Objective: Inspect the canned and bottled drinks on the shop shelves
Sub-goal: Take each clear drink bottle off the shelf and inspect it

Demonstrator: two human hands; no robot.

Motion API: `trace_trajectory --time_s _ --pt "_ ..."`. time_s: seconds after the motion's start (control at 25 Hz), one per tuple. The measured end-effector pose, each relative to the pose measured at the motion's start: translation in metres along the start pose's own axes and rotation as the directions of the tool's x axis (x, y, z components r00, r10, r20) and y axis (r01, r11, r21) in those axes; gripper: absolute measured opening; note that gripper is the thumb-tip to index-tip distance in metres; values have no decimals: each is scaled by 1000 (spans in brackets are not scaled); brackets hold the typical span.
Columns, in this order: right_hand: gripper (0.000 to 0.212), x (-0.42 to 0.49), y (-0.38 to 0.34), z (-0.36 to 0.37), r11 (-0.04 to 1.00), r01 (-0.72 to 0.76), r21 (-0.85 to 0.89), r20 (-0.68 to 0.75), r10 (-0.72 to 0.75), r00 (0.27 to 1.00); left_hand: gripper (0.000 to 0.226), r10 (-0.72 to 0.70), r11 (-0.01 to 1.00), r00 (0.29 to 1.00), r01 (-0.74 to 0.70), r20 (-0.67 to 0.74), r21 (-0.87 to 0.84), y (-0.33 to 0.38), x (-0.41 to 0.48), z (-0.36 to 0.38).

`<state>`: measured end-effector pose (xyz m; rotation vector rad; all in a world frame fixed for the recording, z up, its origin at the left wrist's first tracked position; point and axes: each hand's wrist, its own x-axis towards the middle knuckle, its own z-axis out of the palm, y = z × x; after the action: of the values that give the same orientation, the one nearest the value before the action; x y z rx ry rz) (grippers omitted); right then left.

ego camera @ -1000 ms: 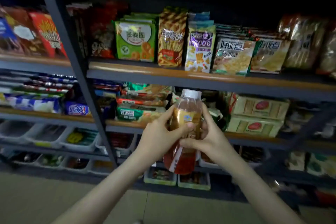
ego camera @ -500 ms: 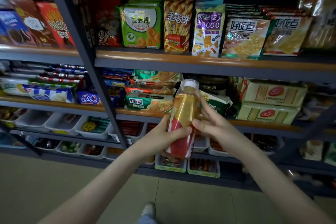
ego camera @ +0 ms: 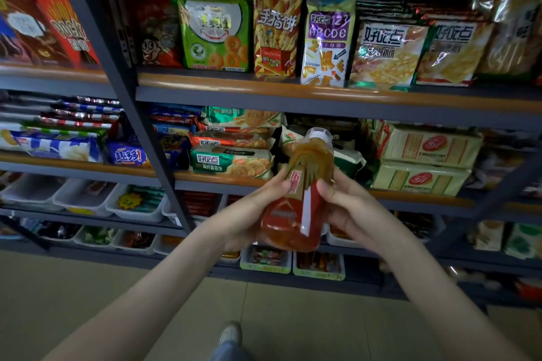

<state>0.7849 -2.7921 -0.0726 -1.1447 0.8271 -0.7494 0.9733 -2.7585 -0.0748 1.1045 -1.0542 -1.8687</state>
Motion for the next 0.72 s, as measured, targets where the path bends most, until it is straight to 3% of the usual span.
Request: trace_trajectory --time_s 0.08,0.24,0.32,0.44,0.52,0.6,0.64,0.72 --pt "77 -1 -8 -6 981 -10 -195 33 17 999 66 -6 1000 995 3 -100 -31 8 3 5" --pt "118 -1 -5 1 935 38 -352 142 13 990 36 -116 987 972 89 -204 -136 21 14 7" --pt "118 5 4 4 868 123 -482 149 -57 987 35 -154 982 959 123 -238 -140 28 19 4" --pt "113 16 9 5 886 149 -438 142 -96 985 38 -182 981 946 156 -266 -118 38 19 -5" --pt "104 25 6 5 975 111 -194 140 -84 987 45 -100 995 958 103 -267 -2 40 20 -16" --pt "89 37 -5 9 993 57 102 42 -62 997 60 95 964 965 -27 -245 265 41 16 -26" --pt "83 44 -12 15 991 56 120 -13 -55 998 69 199 894 957 -89 -211 439 43 13 -30" --pt "84 57 -22 27 992 122 -17 -75 -123 989 78 359 634 926 -152 -114 759 53 8 -37"
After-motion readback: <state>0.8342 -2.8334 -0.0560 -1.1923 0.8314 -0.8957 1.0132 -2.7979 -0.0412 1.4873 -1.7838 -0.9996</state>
